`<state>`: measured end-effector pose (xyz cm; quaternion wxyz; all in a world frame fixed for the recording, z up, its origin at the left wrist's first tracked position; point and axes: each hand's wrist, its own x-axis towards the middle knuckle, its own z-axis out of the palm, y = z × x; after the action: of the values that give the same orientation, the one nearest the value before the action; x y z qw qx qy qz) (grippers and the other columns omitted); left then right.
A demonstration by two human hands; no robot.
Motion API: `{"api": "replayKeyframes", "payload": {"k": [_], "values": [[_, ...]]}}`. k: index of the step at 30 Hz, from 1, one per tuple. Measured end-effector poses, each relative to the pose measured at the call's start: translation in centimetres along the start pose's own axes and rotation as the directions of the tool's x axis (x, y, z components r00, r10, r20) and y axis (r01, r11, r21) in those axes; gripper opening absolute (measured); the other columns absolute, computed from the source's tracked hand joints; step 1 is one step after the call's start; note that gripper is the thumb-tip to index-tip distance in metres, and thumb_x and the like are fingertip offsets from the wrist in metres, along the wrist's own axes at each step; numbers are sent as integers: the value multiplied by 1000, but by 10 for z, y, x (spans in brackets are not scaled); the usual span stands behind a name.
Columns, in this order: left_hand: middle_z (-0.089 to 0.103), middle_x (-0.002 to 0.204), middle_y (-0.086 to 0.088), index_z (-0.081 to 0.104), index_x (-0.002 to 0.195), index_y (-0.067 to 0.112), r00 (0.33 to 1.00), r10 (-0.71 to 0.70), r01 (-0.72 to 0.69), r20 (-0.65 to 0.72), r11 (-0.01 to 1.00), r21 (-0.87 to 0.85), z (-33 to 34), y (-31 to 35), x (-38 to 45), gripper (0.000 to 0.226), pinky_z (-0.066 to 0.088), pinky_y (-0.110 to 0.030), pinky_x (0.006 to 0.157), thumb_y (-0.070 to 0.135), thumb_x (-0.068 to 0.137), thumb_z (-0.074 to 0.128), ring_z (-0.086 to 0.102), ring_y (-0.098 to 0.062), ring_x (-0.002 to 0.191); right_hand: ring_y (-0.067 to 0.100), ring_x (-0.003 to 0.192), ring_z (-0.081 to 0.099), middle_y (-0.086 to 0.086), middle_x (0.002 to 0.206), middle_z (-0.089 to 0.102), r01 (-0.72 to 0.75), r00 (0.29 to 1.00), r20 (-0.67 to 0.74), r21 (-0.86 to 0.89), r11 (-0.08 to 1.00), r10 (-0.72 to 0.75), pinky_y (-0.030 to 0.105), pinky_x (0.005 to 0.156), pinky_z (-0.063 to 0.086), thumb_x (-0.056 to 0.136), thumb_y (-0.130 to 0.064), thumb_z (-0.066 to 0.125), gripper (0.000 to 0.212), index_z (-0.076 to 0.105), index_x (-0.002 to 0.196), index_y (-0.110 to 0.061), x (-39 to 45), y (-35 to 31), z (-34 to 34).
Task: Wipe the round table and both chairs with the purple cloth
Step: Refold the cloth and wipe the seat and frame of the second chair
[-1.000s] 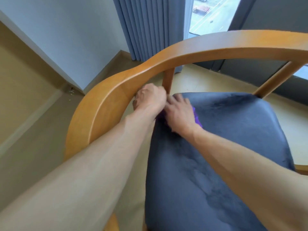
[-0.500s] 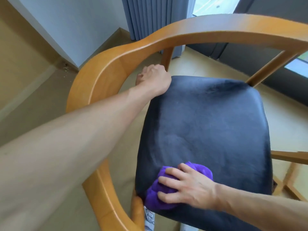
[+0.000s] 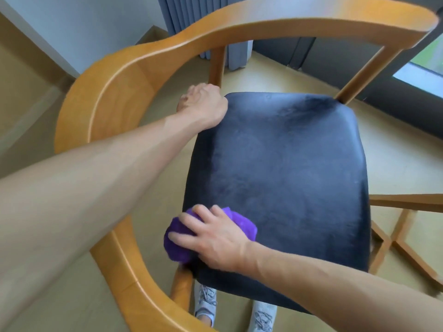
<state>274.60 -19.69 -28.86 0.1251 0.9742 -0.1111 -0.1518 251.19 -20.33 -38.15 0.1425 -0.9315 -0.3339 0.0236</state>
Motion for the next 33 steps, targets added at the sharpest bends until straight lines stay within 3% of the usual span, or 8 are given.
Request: {"api": "replayKeyframes", "payload": {"k": [5, 10, 18, 23, 25, 28, 30, 33], "values": [[61, 124, -9, 64, 123, 16, 1000, -2, 2, 16, 999, 41, 3, -2, 0, 40, 48, -45, 97, 26, 102, 32, 54, -33, 113, 30, 110, 45, 2, 138, 45, 187, 971, 133, 89, 978, -197, 37, 74, 40, 92, -26, 55, 41, 50, 132, -33, -64, 0, -8], [58, 127, -10, 63, 124, 16, 999, 15, -16, 28, 999, 39, 6, 1, 1, 41, 45, -43, 94, 24, 101, 31, 53, -34, 114, 28, 122, 47, -7, 135, 51, 458, 861, 225, 45, 888, -455, 36, 87, 40, 106, -24, 41, 24, 57, 111, -41, -185, 62, -38], [52, 136, -11, 62, 128, 16, 994, 81, -83, 77, 996, 15, 7, 8, -7, 42, 42, -46, 99, 23, 101, 31, 48, -35, 122, 30, 120, 49, -3, 131, 50, 358, 901, 235, 75, 931, -366, 42, 89, 44, 103, -26, 48, 15, 50, 108, -41, -211, 77, -56], [53, 134, -12, 61, 124, 16, 986, 143, -143, 88, 990, -1, 4, 10, -8, 39, 42, -46, 102, 25, 102, 30, 48, -34, 122, 7, 109, 54, -19, 115, 54, 294, 926, 202, 142, 945, -319, 21, 87, 46, 103, -38, 39, 18, 52, 113, -44, -102, -1, -11], [52, 130, -12, 61, 118, 15, 980, 172, -175, 99, 985, 14, 5, 12, -9, 37, 39, -42, 95, 26, 102, 30, 47, -34, 120, 10, 113, 50, -16, 111, 51, 403, 877, 248, 90, 911, -412, 23, 91, 41, 103, -25, 33, 25, 49, 111, -41, -71, -23, 9], [53, 125, -12, 55, 102, 18, 971, 211, -217, 117, 975, 43, 9, 15, -10, 27, 34, -40, 90, 27, 102, 29, 45, -34, 119, 3, 110, 51, -22, 114, 54, 335, 916, 211, 67, 940, -342, 18, 89, 43, 99, -42, 45, 18, 57, 112, -46, -67, -14, 5], [53, 123, -10, 56, 102, 19, 963, 233, -241, 133, 969, 52, 14, 15, -12, 27, 35, -41, 92, 28, 102, 31, 45, -33, 118, 16, 112, 54, -11, 124, 56, 327, 929, 143, 119, 938, -342, 28, 87, 44, 100, -33, 49, 19, 59, 113, -43, -84, 15, -4], [52, 129, -8, 59, 123, 22, 940, 270, -297, 209, 948, 113, 30, 13, -18, 34, 36, -41, 97, 33, 101, 36, 44, -32, 121, 34, 113, 52, 6, 133, 53, 277, 959, 79, -42, 960, -273, 42, 84, 46, 97, -24, 51, 25, 58, 120, -33, -108, 92, -29]]}}
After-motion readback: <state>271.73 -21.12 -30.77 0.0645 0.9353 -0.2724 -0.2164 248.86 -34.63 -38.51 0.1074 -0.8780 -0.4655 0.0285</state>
